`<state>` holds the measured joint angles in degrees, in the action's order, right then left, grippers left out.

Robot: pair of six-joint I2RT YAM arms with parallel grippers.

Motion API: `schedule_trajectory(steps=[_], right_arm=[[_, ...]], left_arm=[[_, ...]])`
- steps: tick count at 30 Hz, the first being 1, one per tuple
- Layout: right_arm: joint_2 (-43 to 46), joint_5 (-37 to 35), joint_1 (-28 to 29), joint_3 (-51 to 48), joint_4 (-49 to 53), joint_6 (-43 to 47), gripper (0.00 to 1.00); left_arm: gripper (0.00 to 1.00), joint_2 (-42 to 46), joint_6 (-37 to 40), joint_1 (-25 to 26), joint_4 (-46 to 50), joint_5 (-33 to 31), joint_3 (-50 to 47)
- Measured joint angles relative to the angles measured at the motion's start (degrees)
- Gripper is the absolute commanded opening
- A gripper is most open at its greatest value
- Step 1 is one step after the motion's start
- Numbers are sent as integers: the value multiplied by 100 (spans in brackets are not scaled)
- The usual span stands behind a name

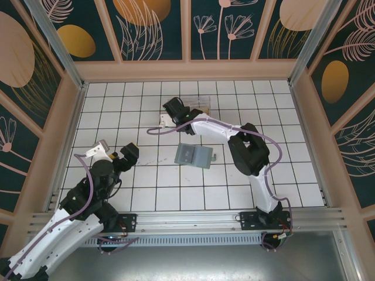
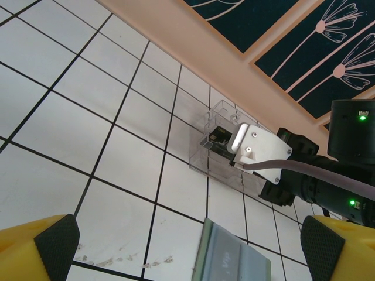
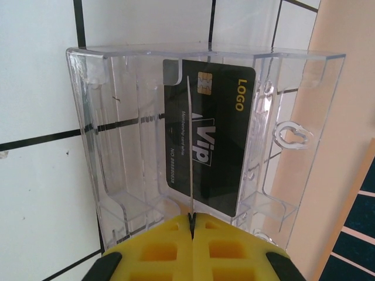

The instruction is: Take the credit cards out of the card holder

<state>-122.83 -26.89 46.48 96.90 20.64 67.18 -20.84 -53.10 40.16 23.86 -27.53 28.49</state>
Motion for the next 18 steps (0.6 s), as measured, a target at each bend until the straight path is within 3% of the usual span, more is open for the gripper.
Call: schedule_trajectory(steps=[6, 12, 18], right_arm=[[-114, 0, 0, 0, -101, 0, 0], [-175, -2, 0, 20, -188, -57, 21], [-229, -7, -2, 22, -310, -37, 21]], left_arm=[[98, -37, 2, 0, -2, 2, 0], [98, -48, 2, 0, -2, 2, 0], [98, -48, 2, 0, -7, 4, -17]])
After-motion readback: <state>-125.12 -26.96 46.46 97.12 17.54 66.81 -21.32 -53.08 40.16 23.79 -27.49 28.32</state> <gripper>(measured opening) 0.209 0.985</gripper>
